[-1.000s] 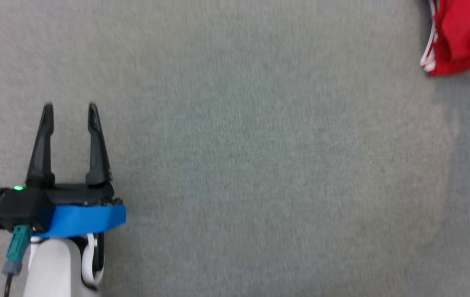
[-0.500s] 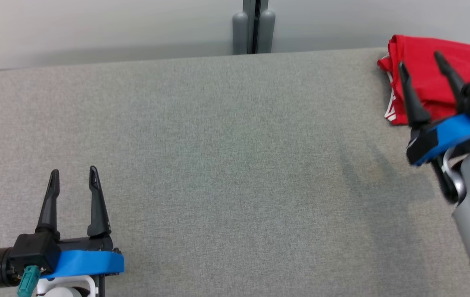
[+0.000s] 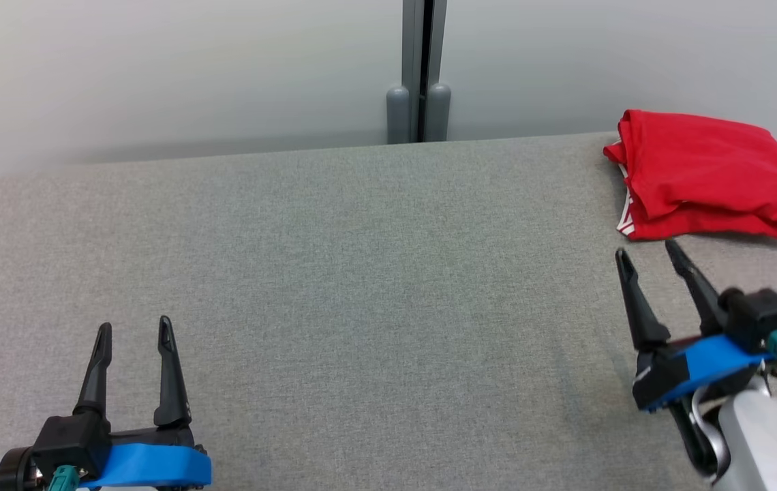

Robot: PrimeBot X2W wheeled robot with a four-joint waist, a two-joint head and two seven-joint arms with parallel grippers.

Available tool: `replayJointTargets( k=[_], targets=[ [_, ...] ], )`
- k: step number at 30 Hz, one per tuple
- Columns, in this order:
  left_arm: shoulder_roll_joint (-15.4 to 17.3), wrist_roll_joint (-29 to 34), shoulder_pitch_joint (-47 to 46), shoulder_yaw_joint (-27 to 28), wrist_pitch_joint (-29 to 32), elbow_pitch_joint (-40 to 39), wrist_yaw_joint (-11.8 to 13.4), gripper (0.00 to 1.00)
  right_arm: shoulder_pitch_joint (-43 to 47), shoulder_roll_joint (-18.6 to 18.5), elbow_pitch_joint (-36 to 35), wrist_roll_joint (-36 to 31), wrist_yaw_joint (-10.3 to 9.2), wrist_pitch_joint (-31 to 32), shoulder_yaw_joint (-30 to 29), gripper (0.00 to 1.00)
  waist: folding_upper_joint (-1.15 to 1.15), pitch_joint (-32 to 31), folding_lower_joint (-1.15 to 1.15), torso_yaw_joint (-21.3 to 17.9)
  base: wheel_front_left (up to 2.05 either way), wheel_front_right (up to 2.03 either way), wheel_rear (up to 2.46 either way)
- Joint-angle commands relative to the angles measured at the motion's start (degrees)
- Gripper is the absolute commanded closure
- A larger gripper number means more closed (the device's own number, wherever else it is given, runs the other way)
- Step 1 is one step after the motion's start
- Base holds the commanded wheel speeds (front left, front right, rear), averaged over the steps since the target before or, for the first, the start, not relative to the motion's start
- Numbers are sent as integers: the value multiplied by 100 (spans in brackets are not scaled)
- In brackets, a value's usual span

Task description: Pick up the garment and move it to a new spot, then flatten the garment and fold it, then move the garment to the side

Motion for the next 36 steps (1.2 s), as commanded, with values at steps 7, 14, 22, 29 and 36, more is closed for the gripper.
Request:
replayJointTargets(
  k=[7, 14, 22, 29, 36],
  targets=[
    [-8, -5, 104, 16, -12, 41, -28, 0, 877, 297, -740, -153, 1, -27, -414, 0, 2, -133, 1, 17, 0, 0, 0],
    [-11, 26, 119, -21, -12, 73, -61, 0, 1463, 587, -1303, -379, 1, -28, -705, 0, 2, -202, 1, 104, 0, 0, 0],
    [-12, -3, 176, -93, -12, 181, -93, 0, 1911, 840, -1599, -569, 1, 54, -927, 0, 2, -394, 1, 211, 0, 0, 0],
    [-13, -5, 192, -168, -12, 232, -110, 0, 2172, 982, -1806, -668, 1, 172, -998, 0, 2, -500, 1, 270, 0, 0, 0],
    [-13, -39, 211, -191, -12, 254, -89, 0, 2238, 1060, -1867, -707, 1, 250, -1021, 0, 2, -535, 1, 282, 0, 0, 0]
  ],
)
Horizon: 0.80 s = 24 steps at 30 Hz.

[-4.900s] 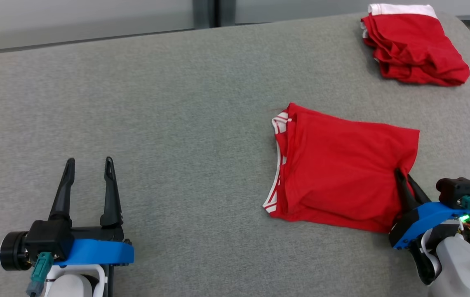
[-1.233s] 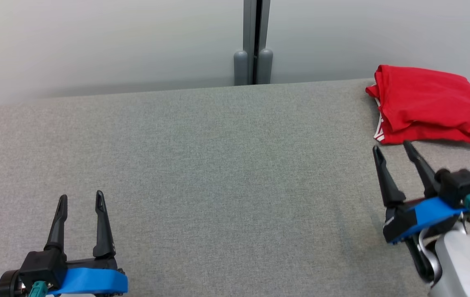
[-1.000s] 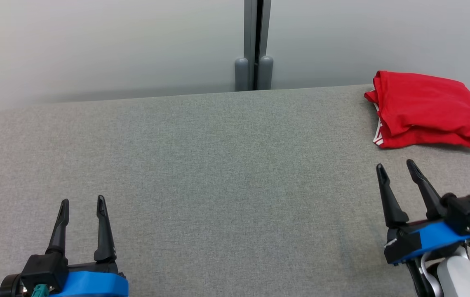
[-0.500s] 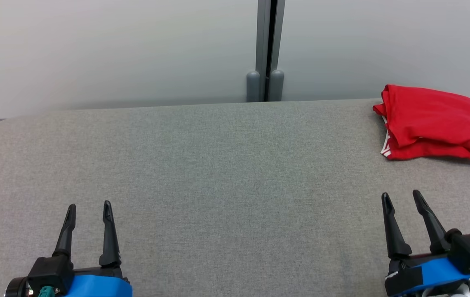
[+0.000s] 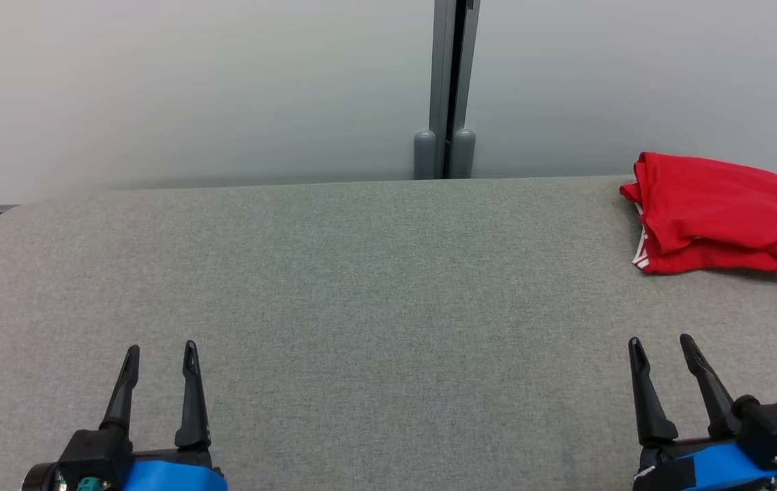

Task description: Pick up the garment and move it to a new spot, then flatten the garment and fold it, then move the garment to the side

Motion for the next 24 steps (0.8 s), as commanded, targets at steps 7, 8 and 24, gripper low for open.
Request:
replayJointTargets(
  k=[7, 8, 24],
  targets=[
    [20, -37, 16, 38, -12, 86, 41, 0, 63, 49, -25, -65, 1, 37, -20, 0, 0, -15, 0, -7, 0, 0, 0],
    [21, -38, 22, 44, -12, 93, 42, 0, 61, 52, -32, -71, 1, 41, -8, 0, 0, -18, 0, -15, 0, 0, 0],
    [-10, -978, -88, 129, 316, 348, 55, 100, -60, 55, 232, 884, 0, 263, -44, 100, 0, -27, 0, -40, 0, 0, 0]
  ],
)
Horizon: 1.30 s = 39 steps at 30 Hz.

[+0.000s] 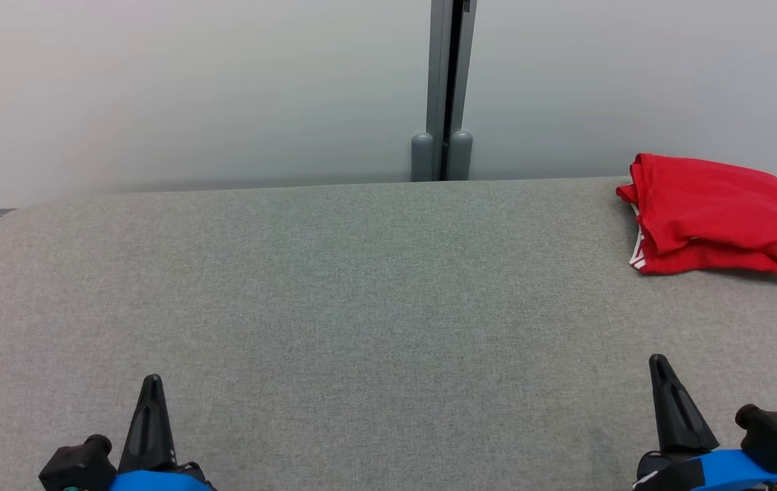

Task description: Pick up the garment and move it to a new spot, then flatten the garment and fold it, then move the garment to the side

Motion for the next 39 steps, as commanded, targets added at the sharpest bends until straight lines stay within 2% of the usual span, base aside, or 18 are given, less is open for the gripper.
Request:
replayJointTargets(
  k=[1, 18, 39],
  targets=[
    [16, -336, -195, 35, 61, -87, -34, 100, -115, -13, -64, 335, 0, 61, -34, 100, 0, 1, 0, -1, 0, 0, 0],
    [18, -2052, -352, 98, 449, -117, -102, 100, -289, -11, 14, 2008, 0, 432, -122, 100, 0, 3, 0, -5, 0, 0, 0],
    [21, -3687, -535, 193, 856, -103, -171, 100, -454, -10, 100, 3611, 0, 785, -210, 100, 0, 6, 0, -10, 0, 0, 0]
  ],
)
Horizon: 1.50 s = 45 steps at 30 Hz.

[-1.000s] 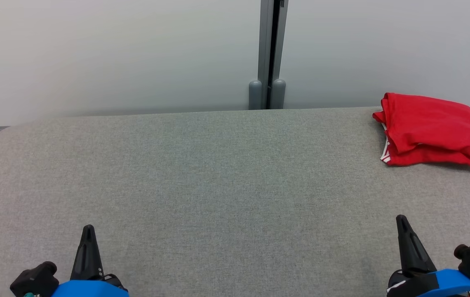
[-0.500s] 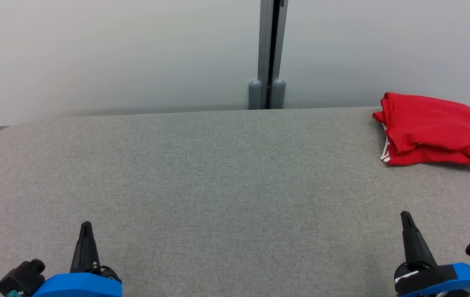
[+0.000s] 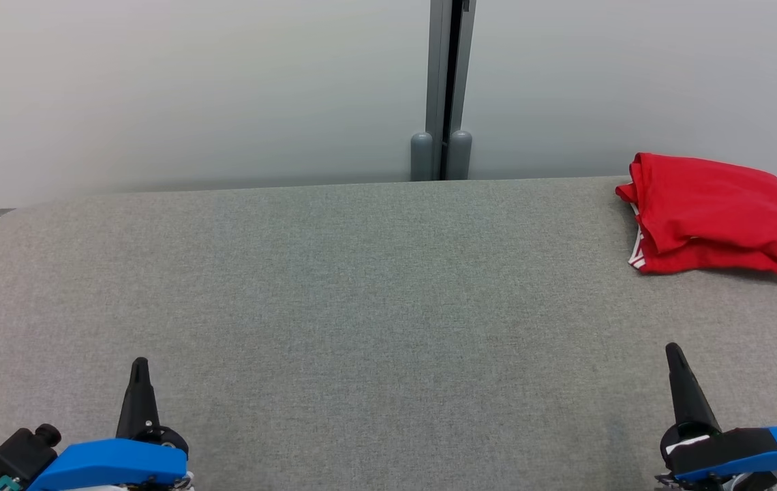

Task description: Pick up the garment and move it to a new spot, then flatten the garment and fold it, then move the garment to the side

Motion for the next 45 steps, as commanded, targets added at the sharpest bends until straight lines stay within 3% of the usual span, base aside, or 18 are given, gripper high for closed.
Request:
replayJointTargets(
  k=[1, 45],
  targets=[
    [20, -182, -185, 42, 48, -75, -34, 100, -177, -15, -39, 190, 2, 32, -28, 100, 0, 0, 0, 0, 0, 0, 0],
    [23, -2813, -466, 201, 708, -43, -149, 100, -419, -11, 103, 2766, 2, 611, -169, 100, 0, 6, 0, -10, 0, 0, 0]
  ],
)
